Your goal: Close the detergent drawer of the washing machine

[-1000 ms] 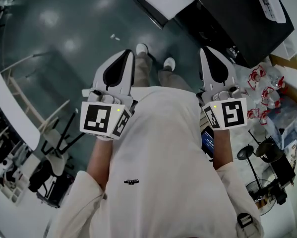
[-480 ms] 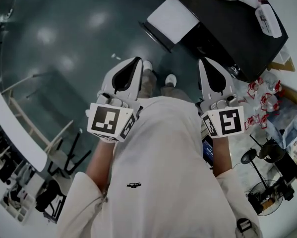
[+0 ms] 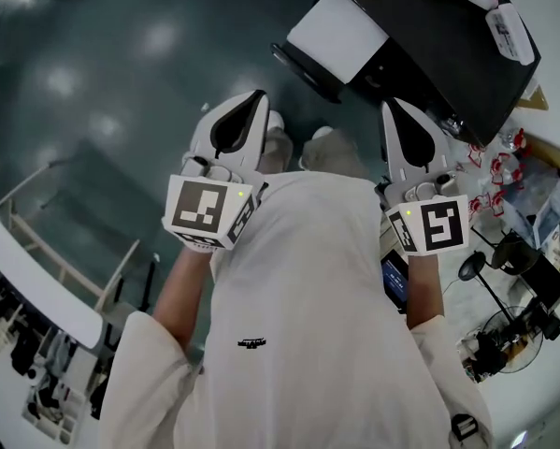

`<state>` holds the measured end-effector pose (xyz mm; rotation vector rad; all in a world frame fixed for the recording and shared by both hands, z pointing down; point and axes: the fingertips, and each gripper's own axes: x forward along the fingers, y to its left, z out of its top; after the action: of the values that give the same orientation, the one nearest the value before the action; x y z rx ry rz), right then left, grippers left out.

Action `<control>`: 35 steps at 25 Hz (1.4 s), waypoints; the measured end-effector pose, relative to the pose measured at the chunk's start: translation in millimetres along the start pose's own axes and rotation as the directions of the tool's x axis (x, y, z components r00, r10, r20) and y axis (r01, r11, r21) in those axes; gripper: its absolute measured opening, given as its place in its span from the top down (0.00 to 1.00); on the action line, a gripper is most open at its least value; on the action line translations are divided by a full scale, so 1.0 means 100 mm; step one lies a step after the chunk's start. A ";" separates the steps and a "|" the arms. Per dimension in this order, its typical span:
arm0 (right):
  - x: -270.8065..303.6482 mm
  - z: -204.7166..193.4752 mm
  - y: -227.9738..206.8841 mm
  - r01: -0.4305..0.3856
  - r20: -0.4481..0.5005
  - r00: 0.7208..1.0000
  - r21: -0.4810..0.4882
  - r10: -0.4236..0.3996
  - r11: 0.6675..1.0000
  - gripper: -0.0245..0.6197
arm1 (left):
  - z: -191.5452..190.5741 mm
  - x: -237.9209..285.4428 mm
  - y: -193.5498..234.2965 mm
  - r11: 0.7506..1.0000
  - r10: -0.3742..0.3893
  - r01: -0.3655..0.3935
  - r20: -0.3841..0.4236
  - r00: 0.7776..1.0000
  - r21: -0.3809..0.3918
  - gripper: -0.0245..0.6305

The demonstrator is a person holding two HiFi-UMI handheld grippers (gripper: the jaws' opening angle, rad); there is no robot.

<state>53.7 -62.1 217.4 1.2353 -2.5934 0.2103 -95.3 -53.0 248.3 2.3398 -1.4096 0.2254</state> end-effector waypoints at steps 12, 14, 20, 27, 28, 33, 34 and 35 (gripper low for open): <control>0.17 0.02 -0.06 -0.045 0.025 0.999 0.054 0.044 0.998 0.96 | -0.24 0.25 0.13 0.995 -0.029 0.037 -0.090 0.996 0.090 0.94; 0.24 -0.04 -0.01 -0.058 0.014 0.998 0.064 0.057 0.996 0.96 | -0.32 0.25 0.19 0.995 -0.027 0.037 -0.104 0.994 0.096 0.94; 0.36 -0.24 -0.02 -0.084 -0.004 0.996 0.116 0.085 0.990 0.96 | -0.57 0.43 0.23 0.991 -0.048 0.066 -0.142 0.989 0.119 0.94; 0.48 -0.51 -0.08 -0.082 -0.055 0.994 0.130 0.090 0.988 0.96 | -0.91 0.70 0.24 0.986 -0.085 0.110 -0.187 0.979 0.126 0.94; 0.50 -0.55 -0.08 -0.087 -0.060 0.994 0.134 0.096 0.987 0.96 | -0.95 0.74 0.26 0.985 -0.087 0.112 -0.190 0.978 0.127 0.94; 0.55 -0.67 -0.05 -0.088 -0.078 0.992 0.142 0.100 0.986 0.96 | -1.13 0.86 0.28 0.980 -0.099 0.132 -0.204 0.974 0.152 0.94; 0.56 -0.70 -0.05 -0.086 -0.082 0.992 0.144 0.098 0.986 0.96 | -1.17 0.88 0.28 0.978 -0.103 0.137 -0.206 0.973 0.159 0.94; 0.57 -0.73 -0.05 -0.085 -0.086 0.992 0.145 0.098 0.986 0.96 | -1.21 0.90 0.28 0.975 -0.110 0.146 -0.205 0.973 0.170 0.94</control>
<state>35.4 -89.6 303.6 1.1230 -2.5948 0.4654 -68.4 -87.5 395.0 2.4675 -1.1838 0.5524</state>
